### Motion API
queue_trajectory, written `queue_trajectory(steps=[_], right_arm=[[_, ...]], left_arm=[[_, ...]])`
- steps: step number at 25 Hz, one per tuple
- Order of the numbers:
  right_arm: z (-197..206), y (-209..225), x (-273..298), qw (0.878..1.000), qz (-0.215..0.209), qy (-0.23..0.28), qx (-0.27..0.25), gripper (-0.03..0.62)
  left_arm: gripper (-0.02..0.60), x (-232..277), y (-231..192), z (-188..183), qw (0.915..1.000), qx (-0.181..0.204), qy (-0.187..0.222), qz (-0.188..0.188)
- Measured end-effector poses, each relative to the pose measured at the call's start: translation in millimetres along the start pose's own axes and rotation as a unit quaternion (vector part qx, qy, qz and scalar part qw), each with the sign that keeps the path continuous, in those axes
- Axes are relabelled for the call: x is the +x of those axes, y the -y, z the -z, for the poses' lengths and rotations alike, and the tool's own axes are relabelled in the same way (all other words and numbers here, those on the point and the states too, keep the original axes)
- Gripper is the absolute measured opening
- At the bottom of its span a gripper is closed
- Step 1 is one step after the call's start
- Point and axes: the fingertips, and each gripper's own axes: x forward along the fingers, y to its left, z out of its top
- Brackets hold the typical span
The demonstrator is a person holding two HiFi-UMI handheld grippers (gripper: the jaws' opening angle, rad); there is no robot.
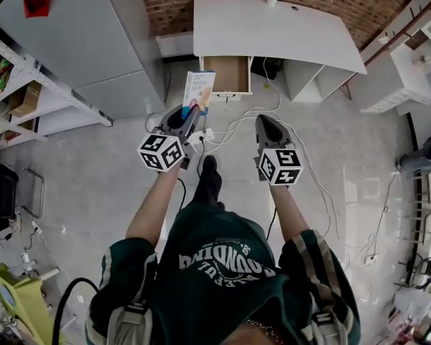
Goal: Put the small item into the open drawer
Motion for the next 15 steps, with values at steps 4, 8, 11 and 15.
queue_trajectory(steps=[4, 8, 11, 15], right_arm=[[-5.8, 6.1, 21.2, 1.0, -0.003, -0.002, -0.001, 0.026], [-9.9, 14.0, 44.8, 1.0, -0.01, -0.008, 0.003, 0.025], [-11.6, 20.3, 64.1, 1.0, -0.013, -0.013, 0.004, 0.025], [-17.0, 25.9, 91.5, 1.0, -0.014, -0.018, 0.006, 0.026]], left_arm=[[0.091, 16.5, -13.3, -1.4, 1.0, -0.004, -0.002, 0.0], [0.091, 38.2, -28.3, -2.1, 0.9999, -0.01, -0.006, -0.004], [0.091, 53.2, -39.9, -1.9, 0.9998, -0.014, -0.01, -0.005], [0.091, 71.4, -58.4, -2.5, 0.9996, -0.019, -0.018, -0.006]])
